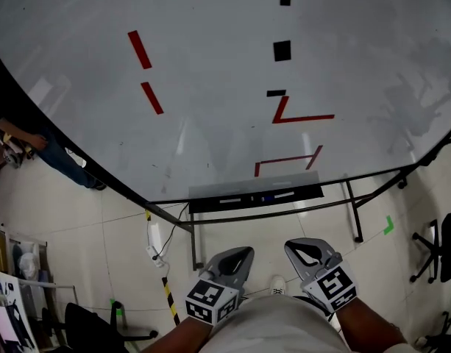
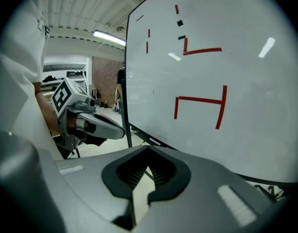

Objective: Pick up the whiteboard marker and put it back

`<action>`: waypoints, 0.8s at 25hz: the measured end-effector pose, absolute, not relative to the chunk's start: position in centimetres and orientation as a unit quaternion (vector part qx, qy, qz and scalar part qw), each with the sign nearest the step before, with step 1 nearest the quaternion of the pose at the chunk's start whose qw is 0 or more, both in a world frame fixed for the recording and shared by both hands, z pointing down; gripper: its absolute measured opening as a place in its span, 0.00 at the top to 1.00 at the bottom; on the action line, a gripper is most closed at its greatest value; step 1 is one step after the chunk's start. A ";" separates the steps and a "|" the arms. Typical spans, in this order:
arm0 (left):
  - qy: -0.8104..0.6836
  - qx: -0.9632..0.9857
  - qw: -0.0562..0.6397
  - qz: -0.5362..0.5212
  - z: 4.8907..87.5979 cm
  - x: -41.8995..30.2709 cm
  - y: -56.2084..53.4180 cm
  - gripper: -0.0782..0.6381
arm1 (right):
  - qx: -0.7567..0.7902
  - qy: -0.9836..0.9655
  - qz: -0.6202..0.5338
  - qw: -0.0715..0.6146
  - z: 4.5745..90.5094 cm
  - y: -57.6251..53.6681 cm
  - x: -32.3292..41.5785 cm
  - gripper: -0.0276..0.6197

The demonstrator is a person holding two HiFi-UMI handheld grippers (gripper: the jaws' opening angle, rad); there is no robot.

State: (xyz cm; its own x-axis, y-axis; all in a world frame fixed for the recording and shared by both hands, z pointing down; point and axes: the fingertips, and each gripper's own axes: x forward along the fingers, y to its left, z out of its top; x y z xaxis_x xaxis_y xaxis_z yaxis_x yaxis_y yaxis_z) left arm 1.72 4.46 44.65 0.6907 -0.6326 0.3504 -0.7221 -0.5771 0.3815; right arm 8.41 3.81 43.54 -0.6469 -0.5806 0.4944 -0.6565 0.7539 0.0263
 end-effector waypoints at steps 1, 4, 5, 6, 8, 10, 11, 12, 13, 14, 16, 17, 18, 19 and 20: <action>-0.392 0.880 0.254 0.086 44.6 2.2 4.8 0.87 | 0.337 -0.907 0.077 0.238 43.4 4.0 8.9 0.95; -0.410 0.872 0.251 0.091 44.6 4.0 6.5 0.87 | 0.322 -0.916 0.096 0.219 43.6 5.2 10.8 0.95; -0.414 0.870 0.249 0.096 44.7 4.7 7.2 0.87 | 0.315 -0.918 0.106 0.216 43.8 5.6 11.4 0.95; -0.418 0.869 0.247 0.099 44.9 5.3 7.9 0.87 | 0.308 -0.920 0.118 0.213 44.1 6.1 11.8 0.95; -0.425 0.866 0.244 0.101 45.1 6.4 8.9 0.87 | 0.297 -0.923 0.134 0.207 44.6 6.9 12.7 0.95; -0.432 0.864 0.237 0.105 45.4 7.0 9.5 0.87 | 0.288 -0.925 0.133 0.207 45.0 7.3 13.4 0.95; -0.435 0.863 0.233 0.109 45.5 7.1 9.7 0.87 | 0.286 -0.926 0.130 0.209 45.0 7.5 13.6 0.95; -0.438 0.861 0.232 0.113 45.6 7.1 9.9 0.87 | 0.284 -0.927 0.129 0.209 45.0 7.7 13.8 0.95; -0.440 0.859 0.233 0.116 45.7 7.0 10.1 0.87 | 0.283 -0.927 0.130 0.209 45.0 8.0 13.9 0.95; -0.441 0.858 0.236 0.117 45.6 6.8 10.1 0.87 | 0.284 -0.927 0.131 0.207 44.9 8.2 14.0 0.95; -0.440 0.858 0.239 0.118 45.4 6.4 9.9 0.87 | 0.288 -0.927 0.130 0.200 44.4 8.3 13.9 0.95; -0.435 0.860 0.239 0.120 45.3 6.4 9.8 0.87 | 0.292 -0.927 0.129 0.196 44.2 8.3 13.7 0.95; -0.428 0.863 0.237 0.123 45.2 6.4 9.7 0.87 | 0.296 -0.926 0.130 0.192 44.1 8.3 13.5 0.95; -0.420 0.868 0.234 0.127 45.1 6.4 9.6 0.87 | 0.301 -0.925 0.134 0.189 44.0 8.4 13.3 0.95; -0.412 0.872 0.231 0.130 45.0 6.2 9.6 0.87 | 0.305 -0.923 0.140 0.186 43.9 8.4 12.9 0.95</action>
